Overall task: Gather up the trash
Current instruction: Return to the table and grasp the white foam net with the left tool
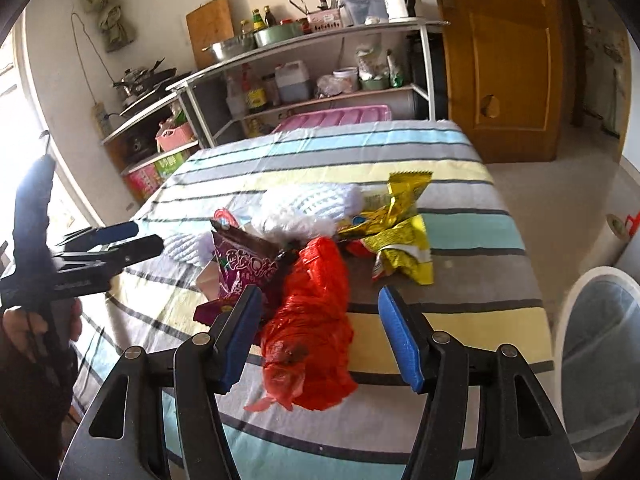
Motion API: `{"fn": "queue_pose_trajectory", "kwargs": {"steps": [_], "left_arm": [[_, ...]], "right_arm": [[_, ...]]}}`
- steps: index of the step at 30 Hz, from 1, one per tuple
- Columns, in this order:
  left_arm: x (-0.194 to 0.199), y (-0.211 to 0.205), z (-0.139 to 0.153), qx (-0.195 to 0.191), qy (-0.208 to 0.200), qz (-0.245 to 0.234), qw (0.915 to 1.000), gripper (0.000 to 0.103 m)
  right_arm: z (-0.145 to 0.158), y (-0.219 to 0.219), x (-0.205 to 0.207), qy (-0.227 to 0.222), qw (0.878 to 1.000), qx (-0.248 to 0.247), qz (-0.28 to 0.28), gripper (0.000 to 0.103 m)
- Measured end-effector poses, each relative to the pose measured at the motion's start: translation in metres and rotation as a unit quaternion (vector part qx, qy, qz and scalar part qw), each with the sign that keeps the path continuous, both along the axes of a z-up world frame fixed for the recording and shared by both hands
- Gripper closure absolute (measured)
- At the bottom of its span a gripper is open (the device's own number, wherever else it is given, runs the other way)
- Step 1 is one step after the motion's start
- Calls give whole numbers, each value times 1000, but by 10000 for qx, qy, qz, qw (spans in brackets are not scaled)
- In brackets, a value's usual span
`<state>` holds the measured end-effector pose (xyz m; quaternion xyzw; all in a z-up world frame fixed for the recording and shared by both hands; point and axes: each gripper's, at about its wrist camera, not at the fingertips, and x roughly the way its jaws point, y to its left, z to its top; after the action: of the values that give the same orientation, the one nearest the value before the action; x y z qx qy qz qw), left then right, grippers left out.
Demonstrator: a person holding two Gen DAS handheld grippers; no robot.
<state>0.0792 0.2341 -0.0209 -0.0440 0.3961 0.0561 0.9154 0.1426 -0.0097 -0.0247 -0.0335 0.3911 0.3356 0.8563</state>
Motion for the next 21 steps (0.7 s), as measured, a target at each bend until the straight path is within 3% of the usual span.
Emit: {"fn": "queue_pose_trajectory", "kwargs": {"steps": [5, 10, 16, 21], "left_arm": [[15, 2, -10, 499, 170, -178, 9984, 17], [27, 0, -16, 579, 265, -553, 9964, 17], [32, 4, -26, 290, 441, -659, 9964, 17], [22, 3, -25, -260, 387, -754, 9961, 19]], "right_arm": [[-8, 6, 6, 120, 9999, -109, 55, 42], [-14, 14, 9, 267, 9994, -162, 146, 42], [-18, 14, 11, 426, 9989, -99, 195, 42], [-18, 13, 10, 488, 9985, -57, 260, 42]]}}
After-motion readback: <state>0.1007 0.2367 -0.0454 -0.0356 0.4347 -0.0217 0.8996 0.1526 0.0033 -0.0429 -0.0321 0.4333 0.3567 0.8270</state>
